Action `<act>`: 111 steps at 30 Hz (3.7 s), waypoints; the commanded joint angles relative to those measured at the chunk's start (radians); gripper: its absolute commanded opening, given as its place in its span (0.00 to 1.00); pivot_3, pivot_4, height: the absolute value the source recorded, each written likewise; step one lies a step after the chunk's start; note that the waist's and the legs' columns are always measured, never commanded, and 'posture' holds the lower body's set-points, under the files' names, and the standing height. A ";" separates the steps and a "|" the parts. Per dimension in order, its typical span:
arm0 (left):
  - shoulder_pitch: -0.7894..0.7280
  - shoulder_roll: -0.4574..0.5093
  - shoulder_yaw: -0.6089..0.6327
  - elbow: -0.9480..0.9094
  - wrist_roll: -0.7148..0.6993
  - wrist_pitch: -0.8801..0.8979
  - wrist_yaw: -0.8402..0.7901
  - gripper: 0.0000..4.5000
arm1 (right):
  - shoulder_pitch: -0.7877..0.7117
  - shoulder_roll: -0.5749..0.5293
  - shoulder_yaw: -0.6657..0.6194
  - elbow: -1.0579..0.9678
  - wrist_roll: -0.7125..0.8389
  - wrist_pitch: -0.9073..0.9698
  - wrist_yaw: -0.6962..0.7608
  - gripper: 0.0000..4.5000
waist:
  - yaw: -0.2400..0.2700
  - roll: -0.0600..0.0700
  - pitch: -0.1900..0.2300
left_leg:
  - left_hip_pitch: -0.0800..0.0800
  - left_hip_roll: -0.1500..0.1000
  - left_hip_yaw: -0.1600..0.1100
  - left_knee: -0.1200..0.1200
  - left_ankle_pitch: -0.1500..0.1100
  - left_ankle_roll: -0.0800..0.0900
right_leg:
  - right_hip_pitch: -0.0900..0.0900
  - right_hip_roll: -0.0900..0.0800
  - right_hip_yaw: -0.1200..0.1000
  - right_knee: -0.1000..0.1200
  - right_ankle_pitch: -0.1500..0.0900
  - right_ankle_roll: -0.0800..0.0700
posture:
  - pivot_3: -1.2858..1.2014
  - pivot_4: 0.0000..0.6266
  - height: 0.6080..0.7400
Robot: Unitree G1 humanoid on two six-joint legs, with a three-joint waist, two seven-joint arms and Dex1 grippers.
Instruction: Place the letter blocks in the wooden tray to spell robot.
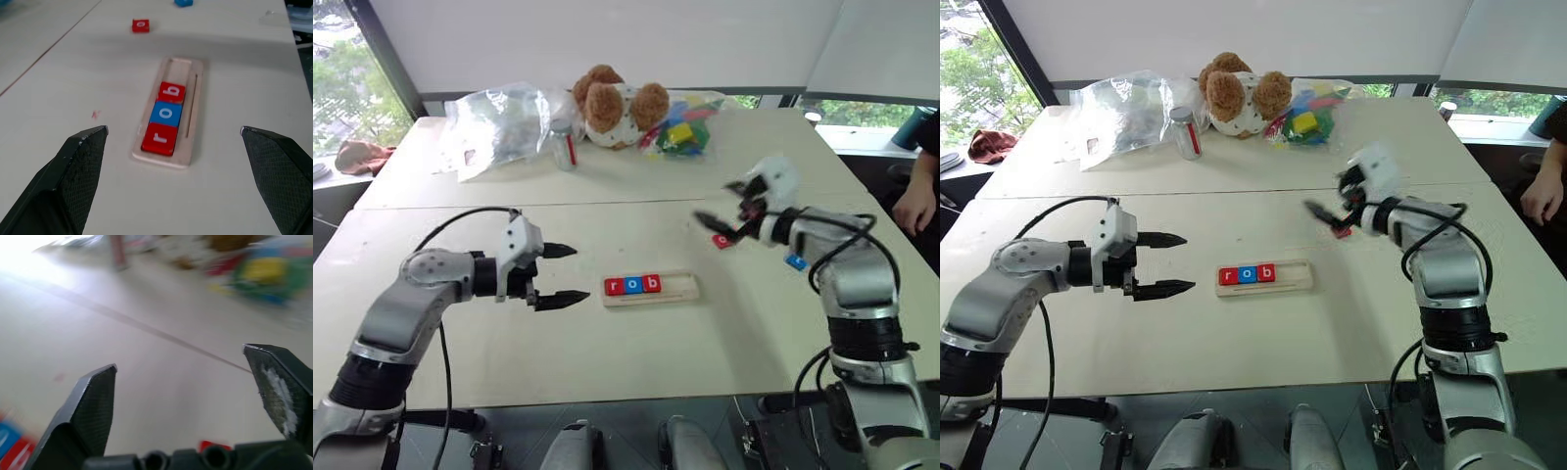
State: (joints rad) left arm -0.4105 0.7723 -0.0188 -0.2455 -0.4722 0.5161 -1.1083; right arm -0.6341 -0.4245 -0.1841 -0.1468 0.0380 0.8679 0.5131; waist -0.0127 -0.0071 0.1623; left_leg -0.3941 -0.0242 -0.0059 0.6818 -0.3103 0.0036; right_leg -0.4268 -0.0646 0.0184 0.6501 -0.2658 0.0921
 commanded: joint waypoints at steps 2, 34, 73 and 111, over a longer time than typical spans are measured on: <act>-0.064 -0.034 -0.025 0.009 -0.007 -0.008 -0.007 1.00 | 0.051 0.208 -0.085 -0.048 -0.072 0.126 -0.340 0.99 | -0.002 0.000 0.000 | 0.000 0.000 0.000 -0.001 0.003 -0.006 | -0.001 0.000 0.000 0.000 0.000 0.000 | 0.52 0.24 1.00; -0.004 -0.055 -0.042 0.038 0.054 -0.062 0.025 1.00 | 0.133 0.364 0.110 -0.051 -0.117 0.133 -0.603 0.99 | -0.003 0.001 0.000 | 0.000 -0.001 0.001 -0.001 0.001 0.000 | -0.001 0.002 0.001 0.001 0.000 0.000 | 0.52 0.24 1.00; -0.045 -0.086 -0.083 0.114 0.081 -0.117 -0.009 1.00 | 0.512 0.323 0.079 -0.580 -0.063 0.365 -0.535 0.25 | -0.002 0.001 0.000 | 0.002 0.000 0.000 0.000 0.000 0.000 | 0.000 0.003 0.001 0.003 0.000 0.000 | 0.52 0.24 1.00; -0.018 0.049 -0.063 0.078 0.090 -0.093 -0.122 1.00 | 0.222 -0.399 0.191 0.693 0.100 -1.007 0.790 0.99 | 0.000 -0.001 0.001 | 0.003 0.002 0.002 0.001 -0.001 0.003 | 0.004 0.003 0.001 -0.001 0.000 0.000 | 0.52 0.24 1.00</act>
State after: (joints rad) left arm -0.4291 0.8049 -0.1050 -0.1298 -0.3802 0.4228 -1.2363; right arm -0.4084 -0.8308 -0.0084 0.5241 0.1460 -0.1182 1.2848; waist -0.0123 -0.0081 0.1636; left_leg -0.3909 -0.0224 -0.0036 0.6835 -0.3116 0.0067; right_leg -0.4218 -0.0618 0.0191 0.6491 -0.2660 0.0926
